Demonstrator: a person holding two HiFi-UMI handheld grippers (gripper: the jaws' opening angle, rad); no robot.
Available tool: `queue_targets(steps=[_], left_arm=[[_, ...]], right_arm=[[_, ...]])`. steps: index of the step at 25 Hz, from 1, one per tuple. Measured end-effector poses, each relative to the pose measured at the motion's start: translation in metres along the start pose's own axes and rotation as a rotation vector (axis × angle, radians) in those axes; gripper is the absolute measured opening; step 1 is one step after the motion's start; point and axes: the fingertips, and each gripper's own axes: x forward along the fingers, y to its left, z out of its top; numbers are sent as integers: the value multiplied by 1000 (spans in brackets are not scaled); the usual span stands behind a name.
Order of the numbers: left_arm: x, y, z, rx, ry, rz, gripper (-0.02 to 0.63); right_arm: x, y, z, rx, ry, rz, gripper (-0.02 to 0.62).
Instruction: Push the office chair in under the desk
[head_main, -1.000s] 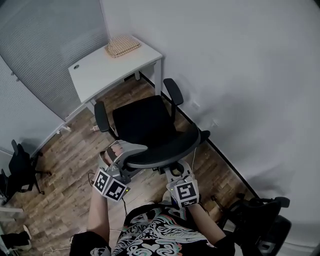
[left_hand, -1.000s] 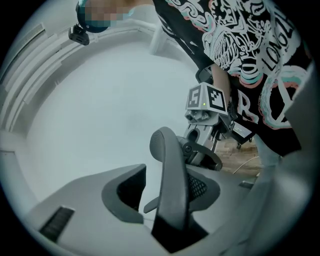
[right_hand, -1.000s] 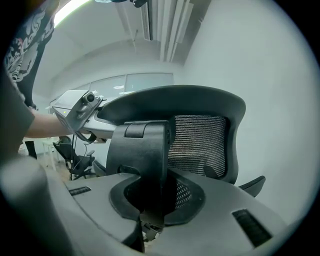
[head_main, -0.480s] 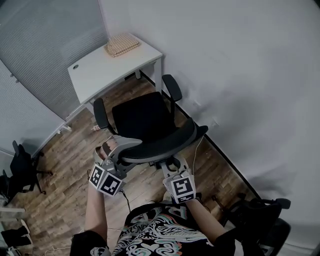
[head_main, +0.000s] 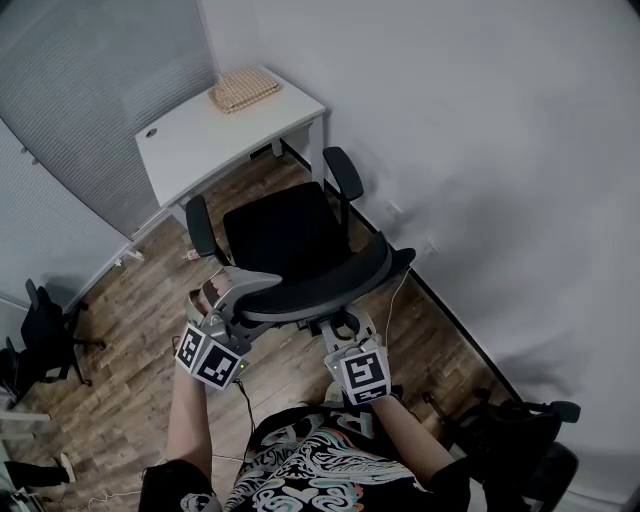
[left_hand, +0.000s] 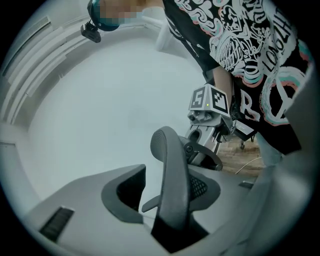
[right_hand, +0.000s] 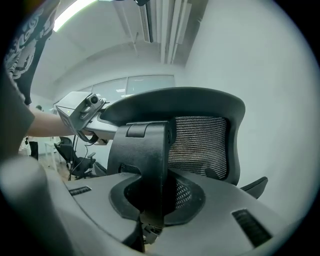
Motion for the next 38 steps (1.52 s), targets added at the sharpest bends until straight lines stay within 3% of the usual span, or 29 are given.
queue_targets(steps=[38], left_arm=[[21,27,-17,-3,-4,41,233]], right_arm=[[28,-24,5,-37,-16,8,46]])
